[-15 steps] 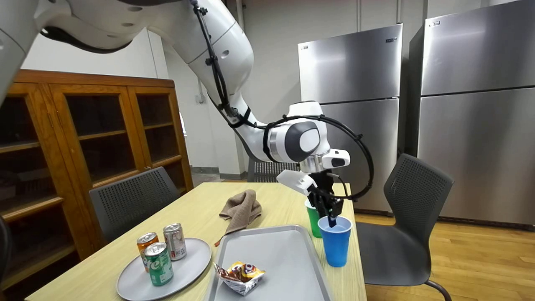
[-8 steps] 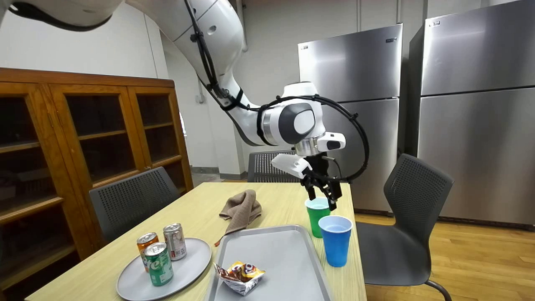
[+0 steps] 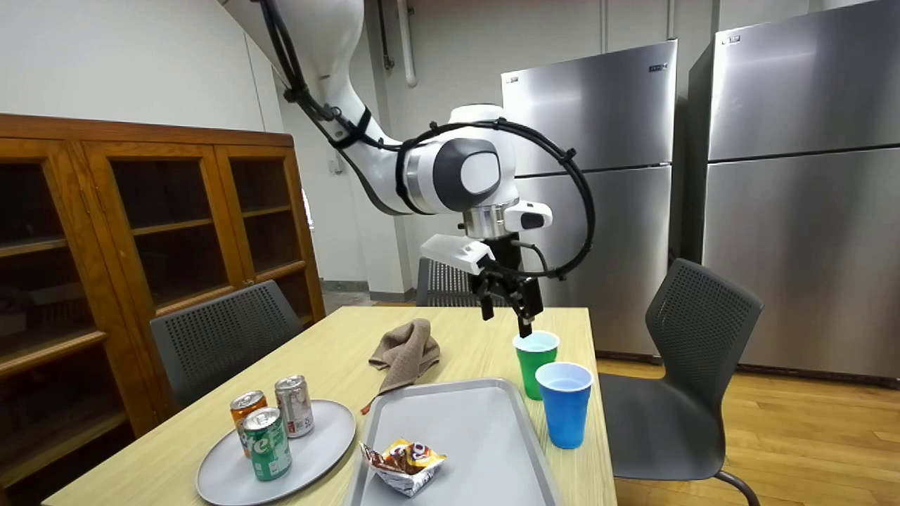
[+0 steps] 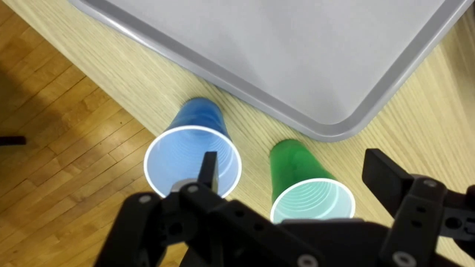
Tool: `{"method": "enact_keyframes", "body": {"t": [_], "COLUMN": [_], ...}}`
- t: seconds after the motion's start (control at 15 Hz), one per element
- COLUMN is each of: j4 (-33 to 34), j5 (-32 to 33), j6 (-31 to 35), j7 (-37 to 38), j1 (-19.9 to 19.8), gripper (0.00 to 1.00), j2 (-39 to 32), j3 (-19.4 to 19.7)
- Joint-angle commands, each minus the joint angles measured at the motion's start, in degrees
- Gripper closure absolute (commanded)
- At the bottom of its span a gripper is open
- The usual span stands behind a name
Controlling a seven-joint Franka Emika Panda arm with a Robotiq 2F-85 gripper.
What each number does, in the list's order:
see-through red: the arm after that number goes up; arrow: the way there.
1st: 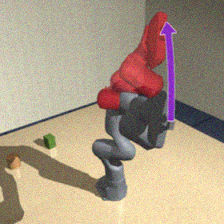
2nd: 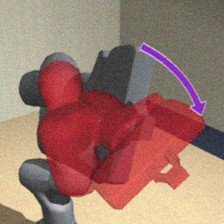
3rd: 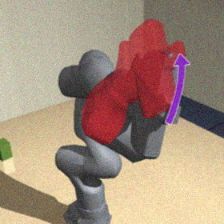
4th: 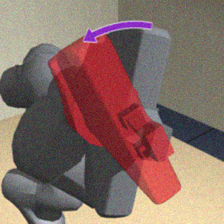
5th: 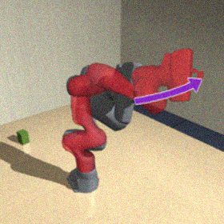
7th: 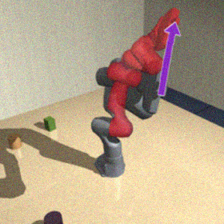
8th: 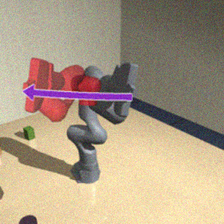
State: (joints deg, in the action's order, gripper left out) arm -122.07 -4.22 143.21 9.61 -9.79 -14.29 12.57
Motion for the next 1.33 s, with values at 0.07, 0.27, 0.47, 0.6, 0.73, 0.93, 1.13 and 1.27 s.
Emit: {"method": "enact_keyframes", "body": {"t": [0.07, 0.27, 0.47, 0.6, 0.73, 0.93, 1.13, 1.27], "j4": [-7.48, -11.14, -14.70, -16.92, -19.11, -21.84, -24.53, -26.46], "j5": [-1.12, -1.46, -2.00, -2.32, -2.24, -2.45, -1.75, -1.41], "j6": [-3.02, -4.22, -4.06, -3.62, -2.85, -1.28, 2.31, 5.33], "j7": [-5.49, -8.90, -11.19, -12.12, -12.45, -12.31, -11.78, -11.31], "j1": [-0.21, 0.11, 0.55, 1.08, 1.65, 2.48, 3.18, 3.59], "gripper": [0.00, 0.00, 0.00, 0.00, 0.00, 0.00, 0.00, 0.00], "j2": [7.78, 10.28, 12.13, 13.01, 13.45, 13.72, 13.23, 12.78], "j3": [-2.22, -3.28, -4.11, -4.55, -5.03, -5.61, -6.08, -6.29]}}
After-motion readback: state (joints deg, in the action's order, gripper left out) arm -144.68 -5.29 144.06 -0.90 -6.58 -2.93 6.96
